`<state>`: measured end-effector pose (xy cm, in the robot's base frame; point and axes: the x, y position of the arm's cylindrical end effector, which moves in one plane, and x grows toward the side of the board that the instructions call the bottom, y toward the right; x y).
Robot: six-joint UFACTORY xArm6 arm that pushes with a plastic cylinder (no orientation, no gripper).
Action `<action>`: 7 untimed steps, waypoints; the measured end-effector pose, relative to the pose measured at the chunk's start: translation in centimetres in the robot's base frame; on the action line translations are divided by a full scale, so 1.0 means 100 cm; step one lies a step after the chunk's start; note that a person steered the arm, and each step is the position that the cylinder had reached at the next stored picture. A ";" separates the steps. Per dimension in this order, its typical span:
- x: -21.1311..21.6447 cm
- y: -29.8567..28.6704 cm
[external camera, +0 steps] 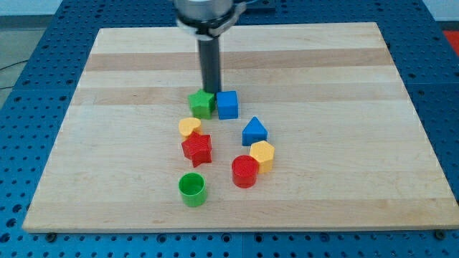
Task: Move the blue cube to the top right of the board
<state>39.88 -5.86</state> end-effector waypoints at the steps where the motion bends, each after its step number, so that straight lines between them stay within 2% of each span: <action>1: 0.016 0.037; 3: 0.057 0.008; 4: 0.058 0.040; 5: 0.044 0.103; 6: -0.024 0.124; 7: -0.075 0.107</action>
<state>32.34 4.83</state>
